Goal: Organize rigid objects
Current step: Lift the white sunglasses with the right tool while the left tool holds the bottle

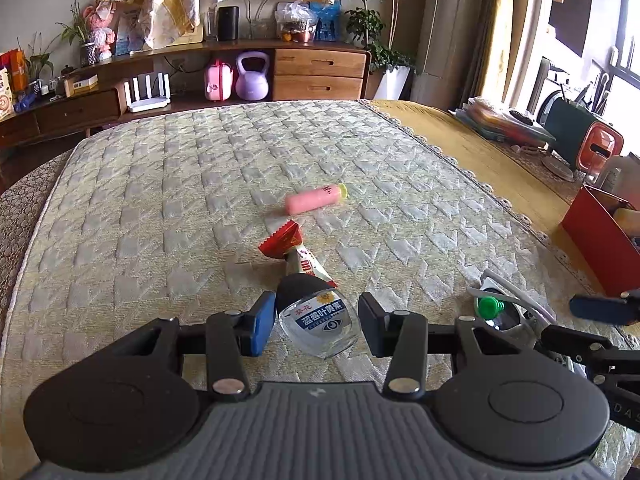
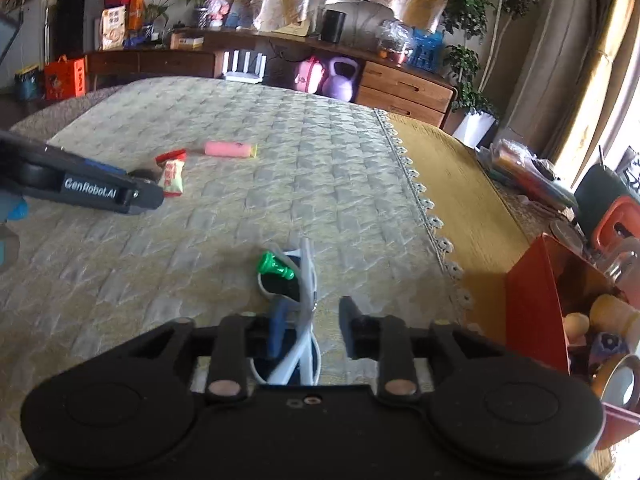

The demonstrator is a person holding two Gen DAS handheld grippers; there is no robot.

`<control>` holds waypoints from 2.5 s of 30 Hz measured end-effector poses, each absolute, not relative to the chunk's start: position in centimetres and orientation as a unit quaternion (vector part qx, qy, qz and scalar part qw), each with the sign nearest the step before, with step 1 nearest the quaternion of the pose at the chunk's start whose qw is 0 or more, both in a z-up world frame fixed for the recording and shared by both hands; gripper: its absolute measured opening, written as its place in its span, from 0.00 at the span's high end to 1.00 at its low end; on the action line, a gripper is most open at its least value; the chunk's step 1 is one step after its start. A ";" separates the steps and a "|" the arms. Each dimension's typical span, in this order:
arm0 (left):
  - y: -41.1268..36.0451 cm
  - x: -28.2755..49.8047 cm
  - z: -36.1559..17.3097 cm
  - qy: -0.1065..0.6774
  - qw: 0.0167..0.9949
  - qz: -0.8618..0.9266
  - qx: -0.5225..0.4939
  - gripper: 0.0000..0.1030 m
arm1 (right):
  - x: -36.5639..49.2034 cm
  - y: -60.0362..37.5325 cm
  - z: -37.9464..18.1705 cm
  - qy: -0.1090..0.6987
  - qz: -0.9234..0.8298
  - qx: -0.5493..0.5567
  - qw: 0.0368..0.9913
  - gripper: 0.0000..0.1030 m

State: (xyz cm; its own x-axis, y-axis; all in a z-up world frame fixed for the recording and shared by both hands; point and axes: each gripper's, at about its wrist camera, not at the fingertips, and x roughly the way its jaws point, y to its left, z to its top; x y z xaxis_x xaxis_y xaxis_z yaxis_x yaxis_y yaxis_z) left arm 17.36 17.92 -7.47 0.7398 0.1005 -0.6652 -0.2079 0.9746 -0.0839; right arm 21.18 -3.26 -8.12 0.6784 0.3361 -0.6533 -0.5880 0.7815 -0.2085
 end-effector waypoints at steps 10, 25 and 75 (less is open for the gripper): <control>17.4 17.6 -7.4 0.353 0.929 0.080 -0.074 0.56 | 23.7 -6.8 -8.2 0.344 0.216 -0.157 0.900 0.57; 17.2 17.8 -7.7 0.357 0.928 0.076 -0.071 0.56 | 24.9 -4.2 -9.5 0.377 0.280 -0.129 0.874 0.66; 15.5 18.3 -6.9 0.358 0.929 0.072 -0.057 0.56 | 27.9 -13.0 -9.6 0.439 0.318 0.238 0.806 0.95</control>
